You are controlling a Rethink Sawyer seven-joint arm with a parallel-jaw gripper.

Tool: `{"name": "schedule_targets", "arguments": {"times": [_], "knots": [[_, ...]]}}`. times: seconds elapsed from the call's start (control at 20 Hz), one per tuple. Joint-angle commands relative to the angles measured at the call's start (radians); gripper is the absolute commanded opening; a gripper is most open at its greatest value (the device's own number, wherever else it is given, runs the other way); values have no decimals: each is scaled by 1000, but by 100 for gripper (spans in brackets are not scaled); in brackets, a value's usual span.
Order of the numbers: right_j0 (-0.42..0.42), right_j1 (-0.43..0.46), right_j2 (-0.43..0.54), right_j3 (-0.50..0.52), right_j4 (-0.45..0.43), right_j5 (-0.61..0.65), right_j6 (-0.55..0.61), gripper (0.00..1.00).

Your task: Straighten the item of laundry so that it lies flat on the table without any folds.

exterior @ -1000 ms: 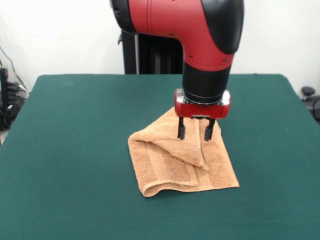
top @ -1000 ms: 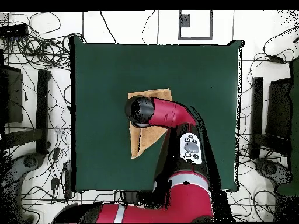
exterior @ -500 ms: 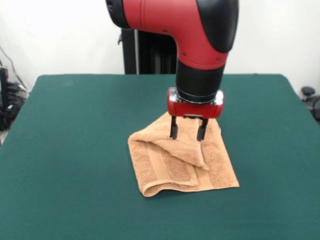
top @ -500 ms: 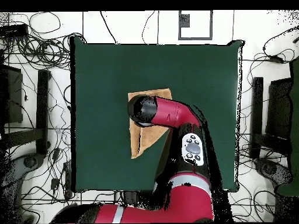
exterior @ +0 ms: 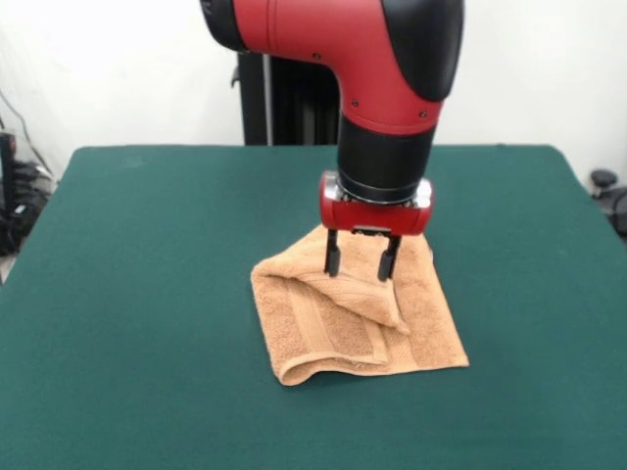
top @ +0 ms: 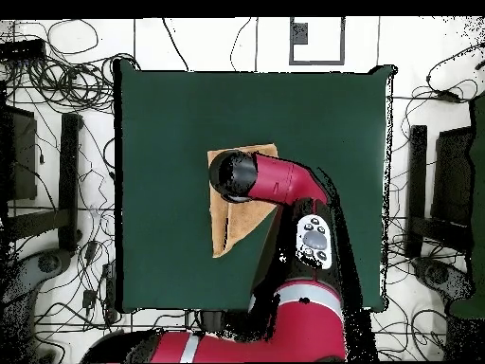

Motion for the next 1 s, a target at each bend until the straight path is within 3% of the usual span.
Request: {"name": "schedule_targets", "arguments": {"times": [0.05,0.55,1.0], "knots": [[46,79,35,-54,-19,109,140,100],[53,82,50,-45,-11,114,138,100],[4,118,80,-39,-21,92,82,100]]}}
